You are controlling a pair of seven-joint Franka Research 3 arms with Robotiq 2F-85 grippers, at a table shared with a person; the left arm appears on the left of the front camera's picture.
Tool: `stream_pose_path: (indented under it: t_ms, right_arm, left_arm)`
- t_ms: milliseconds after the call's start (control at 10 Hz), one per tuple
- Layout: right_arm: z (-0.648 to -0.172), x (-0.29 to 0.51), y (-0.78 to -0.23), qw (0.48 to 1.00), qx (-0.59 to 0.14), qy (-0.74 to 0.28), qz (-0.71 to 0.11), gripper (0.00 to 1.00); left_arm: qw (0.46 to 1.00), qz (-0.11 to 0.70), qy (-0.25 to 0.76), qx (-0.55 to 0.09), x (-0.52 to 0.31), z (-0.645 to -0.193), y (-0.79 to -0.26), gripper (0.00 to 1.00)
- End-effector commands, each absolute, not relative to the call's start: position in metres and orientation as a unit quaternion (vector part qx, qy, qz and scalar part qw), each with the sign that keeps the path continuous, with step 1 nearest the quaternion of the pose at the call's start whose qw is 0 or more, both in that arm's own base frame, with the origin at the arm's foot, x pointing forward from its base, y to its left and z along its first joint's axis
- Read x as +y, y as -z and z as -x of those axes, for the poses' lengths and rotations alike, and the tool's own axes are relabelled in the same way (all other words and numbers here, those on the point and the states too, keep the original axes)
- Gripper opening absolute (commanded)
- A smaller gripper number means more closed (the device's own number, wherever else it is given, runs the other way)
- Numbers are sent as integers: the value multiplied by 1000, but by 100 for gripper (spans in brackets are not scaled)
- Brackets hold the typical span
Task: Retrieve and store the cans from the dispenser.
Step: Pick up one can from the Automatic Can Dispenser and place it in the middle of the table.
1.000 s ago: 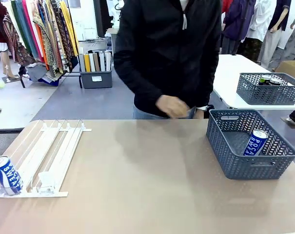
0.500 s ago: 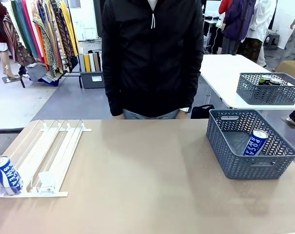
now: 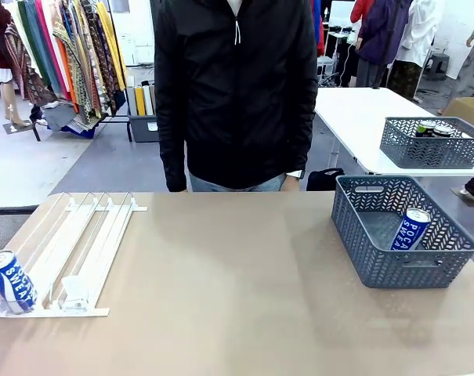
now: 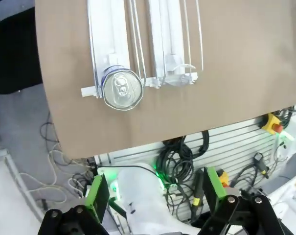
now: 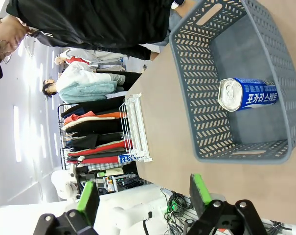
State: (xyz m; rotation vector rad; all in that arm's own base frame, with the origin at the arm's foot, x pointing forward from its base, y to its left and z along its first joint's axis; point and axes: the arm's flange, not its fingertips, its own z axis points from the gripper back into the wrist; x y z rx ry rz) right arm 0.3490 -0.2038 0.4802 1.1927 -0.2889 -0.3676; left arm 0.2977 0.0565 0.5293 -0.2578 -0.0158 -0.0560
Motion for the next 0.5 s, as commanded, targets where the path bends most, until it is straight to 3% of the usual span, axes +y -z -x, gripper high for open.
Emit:
stream_pose_path:
  t_ms: [0, 400]
  right_arm:
    - [-348, -204, -483, 802, -137, 164, -558, 100]
    - [-348, -204, -483, 802, -137, 164, -558, 100]
  left_arm:
    - [995, 93, 40, -7, 42, -305, -515, 100]
    - [999, -28, -2, -45, 4, -311, -461, 100]
